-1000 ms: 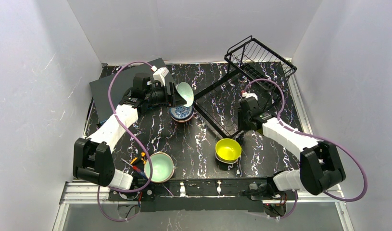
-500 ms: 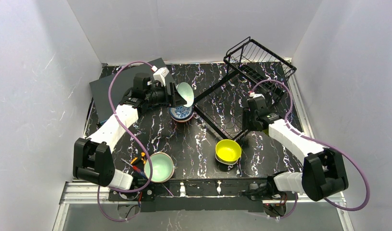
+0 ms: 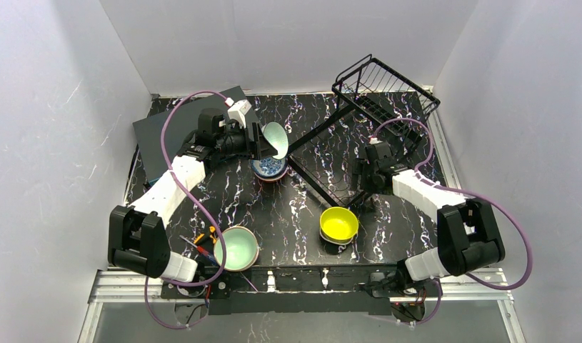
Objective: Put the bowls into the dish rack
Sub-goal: Adjust the dish rack at the center of the board.
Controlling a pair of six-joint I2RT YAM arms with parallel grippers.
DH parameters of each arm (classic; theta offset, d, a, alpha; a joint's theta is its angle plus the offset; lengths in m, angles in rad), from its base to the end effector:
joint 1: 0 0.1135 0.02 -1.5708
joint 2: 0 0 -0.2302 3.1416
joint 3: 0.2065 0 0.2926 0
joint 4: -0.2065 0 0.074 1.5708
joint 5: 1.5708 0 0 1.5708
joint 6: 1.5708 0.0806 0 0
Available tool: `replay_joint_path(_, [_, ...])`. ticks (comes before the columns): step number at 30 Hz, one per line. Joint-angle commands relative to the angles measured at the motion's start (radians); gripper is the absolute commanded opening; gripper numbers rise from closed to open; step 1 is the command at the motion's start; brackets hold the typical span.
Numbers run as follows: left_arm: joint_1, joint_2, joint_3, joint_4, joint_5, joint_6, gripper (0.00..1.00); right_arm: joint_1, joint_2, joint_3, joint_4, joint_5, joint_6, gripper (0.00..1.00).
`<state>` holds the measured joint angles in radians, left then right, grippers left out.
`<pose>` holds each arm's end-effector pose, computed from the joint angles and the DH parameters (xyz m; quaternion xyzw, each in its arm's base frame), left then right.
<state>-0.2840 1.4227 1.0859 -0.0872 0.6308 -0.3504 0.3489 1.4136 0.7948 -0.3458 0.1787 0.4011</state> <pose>0.3735 -0.1585 0.2459 0.1417 0.8038 -0.4084 0.4087 0.3238 0.1026 0.0976 0.0514 0.9496 0.0296 0.3078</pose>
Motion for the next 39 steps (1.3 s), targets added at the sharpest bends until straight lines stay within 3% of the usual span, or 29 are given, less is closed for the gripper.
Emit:
replay_joint_path(1, [-0.004,-0.069,0.019,0.029,0.014,0.016,0.0,-0.004,0.038,0.029,0.025,-0.07,0.02,0.81])
replay_joint_path(6, [-0.004,-0.067,0.02,0.029,0.014,0.017,0.0,-0.004,0.041,0.039,0.041,-0.05,-0.018,0.46])
replay_joint_path(9, [-0.004,-0.065,0.019,0.028,0.014,0.017,0.0,-0.004,0.047,0.05,0.048,-0.038,-0.057,0.4])
replay_joint_path(18, [-0.004,-0.066,0.02,0.027,0.012,0.019,0.0,-0.004,0.054,0.085,0.01,0.051,-0.142,0.02])
replay_joint_path(33, [-0.006,-0.067,0.021,0.026,0.014,0.018,0.0,-0.004,0.132,0.194,0.032,0.072,-0.177,0.02])
replay_joint_path(37, [-0.006,-0.067,0.022,0.025,0.015,0.018,0.0,-0.004,0.138,0.213,0.025,0.073,-0.191,0.09])
replay_joint_path(39, [-0.006,-0.067,0.023,0.026,0.015,0.019,0.0,-0.004,0.131,0.214,0.015,0.076,-0.187,0.24])
